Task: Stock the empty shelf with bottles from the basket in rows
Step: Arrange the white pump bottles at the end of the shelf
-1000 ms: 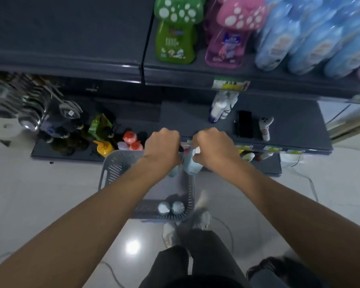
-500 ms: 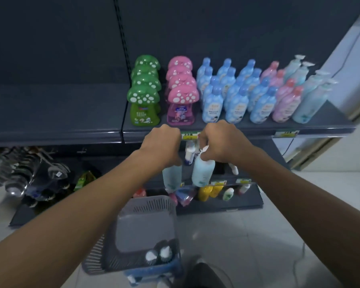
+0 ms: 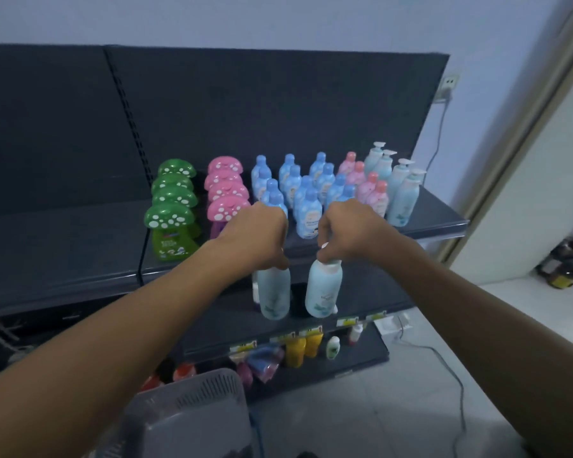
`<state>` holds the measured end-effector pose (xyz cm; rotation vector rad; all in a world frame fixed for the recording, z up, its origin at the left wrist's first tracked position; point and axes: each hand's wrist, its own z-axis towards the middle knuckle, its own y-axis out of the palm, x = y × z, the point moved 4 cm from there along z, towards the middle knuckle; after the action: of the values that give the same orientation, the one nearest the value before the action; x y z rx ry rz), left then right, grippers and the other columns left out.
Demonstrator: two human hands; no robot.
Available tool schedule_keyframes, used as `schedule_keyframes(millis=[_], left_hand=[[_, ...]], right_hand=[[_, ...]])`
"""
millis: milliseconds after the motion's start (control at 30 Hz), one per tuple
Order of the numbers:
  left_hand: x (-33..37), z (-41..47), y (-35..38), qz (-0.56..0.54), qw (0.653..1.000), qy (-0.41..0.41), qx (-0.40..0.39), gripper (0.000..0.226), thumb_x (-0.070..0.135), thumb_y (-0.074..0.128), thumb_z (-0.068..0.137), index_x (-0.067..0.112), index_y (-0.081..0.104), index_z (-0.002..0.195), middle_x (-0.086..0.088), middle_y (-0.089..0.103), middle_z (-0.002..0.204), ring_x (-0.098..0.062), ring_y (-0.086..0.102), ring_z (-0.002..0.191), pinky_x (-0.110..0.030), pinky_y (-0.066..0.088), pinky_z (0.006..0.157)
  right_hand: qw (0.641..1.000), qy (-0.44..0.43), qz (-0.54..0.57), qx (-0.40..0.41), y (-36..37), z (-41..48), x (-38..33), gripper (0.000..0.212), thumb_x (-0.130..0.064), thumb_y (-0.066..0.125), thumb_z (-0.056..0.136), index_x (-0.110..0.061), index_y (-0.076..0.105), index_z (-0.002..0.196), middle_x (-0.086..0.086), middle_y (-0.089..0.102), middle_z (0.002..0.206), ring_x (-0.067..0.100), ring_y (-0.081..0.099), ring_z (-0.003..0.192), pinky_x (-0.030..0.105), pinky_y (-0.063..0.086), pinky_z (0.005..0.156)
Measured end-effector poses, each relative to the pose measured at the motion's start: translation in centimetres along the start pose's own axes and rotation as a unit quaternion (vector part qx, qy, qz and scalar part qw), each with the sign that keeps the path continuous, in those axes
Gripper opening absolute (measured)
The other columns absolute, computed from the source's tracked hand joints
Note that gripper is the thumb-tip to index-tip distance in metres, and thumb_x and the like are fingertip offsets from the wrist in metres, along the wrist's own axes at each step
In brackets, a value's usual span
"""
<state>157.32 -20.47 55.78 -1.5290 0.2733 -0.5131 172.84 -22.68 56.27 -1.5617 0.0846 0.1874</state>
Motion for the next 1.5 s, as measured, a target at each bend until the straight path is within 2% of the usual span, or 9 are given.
schedule_keyframes(millis=[167, 300, 433, 567, 633, 833, 1033, 1300, 1500], left_hand=[[3.0, 1.5, -0.9, -0.019, 0.999, 0.026, 0.006, 0.026, 0.033, 0.086, 0.07, 0.018, 0.074, 0.086, 0.001, 0.068, 0.082, -0.018, 0.066, 0.079, -0.027, 0.046, 0.052], [5.6, 3.5, -0.9, -0.029, 0.999, 0.039, -0.002, 0.026, 0.035, 0.087, 0.068, 0.019, 0.074, 0.085, 0.002, 0.07, 0.082, -0.017, 0.066, 0.078, -0.03, 0.053, 0.063], [8.5, 6.5, -0.2, -0.038, 0.998, 0.041, -0.009, 0.028, 0.038, 0.088, 0.066, 0.022, 0.074, 0.084, 0.004, 0.068, 0.079, -0.016, 0.065, 0.081, -0.026, 0.044, 0.056], [11.9, 10.1, 0.2, -0.04, 0.998, 0.044, -0.012, 0.029, 0.039, 0.088, 0.067, 0.023, 0.073, 0.087, 0.005, 0.069, 0.085, -0.018, 0.065, 0.084, -0.029, 0.052, 0.065], [13.7, 12.1, 0.3, -0.045, 0.998, 0.041, -0.015, 0.03, 0.039, 0.088, 0.066, 0.024, 0.073, 0.087, 0.005, 0.069, 0.083, -0.017, 0.066, 0.083, -0.027, 0.051, 0.063], [19.6, 17.9, 0.3, -0.057, 0.997, 0.053, -0.01, 0.027, 0.036, 0.087, 0.068, 0.021, 0.074, 0.087, 0.006, 0.063, 0.082, -0.017, 0.064, 0.079, -0.029, 0.054, 0.065], [24.5, 22.9, 1.1, -0.075, 0.996, 0.055, -0.015, 0.026, 0.033, 0.086, 0.071, 0.019, 0.074, 0.088, 0.004, 0.072, 0.083, -0.013, 0.064, 0.083, -0.03, 0.056, 0.069], [29.0, 28.4, 1.4, -0.089, 0.995, 0.035, -0.006, 0.025, 0.034, 0.086, 0.069, 0.022, 0.071, 0.084, 0.008, 0.066, 0.073, -0.012, 0.065, 0.079, -0.028, 0.053, 0.059], [31.0, 32.3, 0.6, -0.069, 0.997, 0.022, 0.006, 0.027, 0.037, 0.084, 0.07, 0.023, 0.074, 0.091, 0.008, 0.066, 0.08, -0.01, 0.061, 0.075, -0.024, 0.046, 0.055]], right_hand=[[0.999, 0.038, -0.021, 0.015, -2.0, -0.4, 3.8, 0.014, -0.026, 0.077, 0.067, -0.018, 0.076, 0.078, -0.002, 0.072, 0.079, 0.017, 0.067, 0.077, 0.031, 0.059, 0.07], [0.997, 0.057, -0.04, 0.013, -3.2, -0.1, 7.1, 0.015, -0.031, 0.076, 0.069, -0.021, 0.077, 0.08, -0.003, 0.073, 0.082, 0.017, 0.066, 0.081, 0.029, 0.057, 0.072], [0.997, 0.058, -0.043, 0.028, -4.3, 0.7, 11.2, 0.015, -0.032, 0.075, 0.067, -0.022, 0.077, 0.078, -0.002, 0.073, 0.081, 0.018, 0.066, 0.08, 0.033, 0.058, 0.075], [0.997, 0.05, -0.041, 0.036, -5.7, 2.4, 15.7, 0.017, -0.033, 0.073, 0.068, -0.019, 0.076, 0.075, 0.001, 0.072, 0.077, 0.022, 0.066, 0.081, 0.032, 0.057, 0.074], [0.997, 0.046, -0.051, 0.025, -6.3, 3.6, 18.1, 0.018, -0.035, 0.073, 0.068, -0.02, 0.076, 0.076, -0.001, 0.072, 0.078, 0.02, 0.065, 0.081, 0.032, 0.056, 0.074], [0.998, 0.046, -0.04, -0.014, -8.3, 7.0, 25.6, 0.015, -0.034, 0.076, 0.064, -0.02, 0.075, 0.07, -0.005, 0.069, 0.056, 0.013, 0.068, 0.071, 0.027, 0.055, 0.066], [0.998, 0.036, -0.025, -0.048, -9.4, 9.9, 31.8, 0.012, -0.027, 0.072, 0.064, -0.018, 0.075, 0.071, -0.007, 0.067, 0.049, 0.01, 0.07, 0.063, 0.027, 0.059, 0.068], [0.999, 0.014, -0.014, -0.043, -10.8, 14.0, 37.5, 0.003, -0.024, 0.076, 0.062, -0.022, 0.074, 0.064, -0.005, 0.069, 0.054, 0.008, 0.069, 0.054, 0.029, 0.062, 0.066], [0.999, 0.0, -0.017, -0.031, -11.6, 17.3, 39.9, 0.005, -0.026, 0.078, 0.067, -0.025, 0.075, 0.069, -0.003, 0.071, 0.06, 0.013, 0.071, 0.06, 0.032, 0.063, 0.069]])
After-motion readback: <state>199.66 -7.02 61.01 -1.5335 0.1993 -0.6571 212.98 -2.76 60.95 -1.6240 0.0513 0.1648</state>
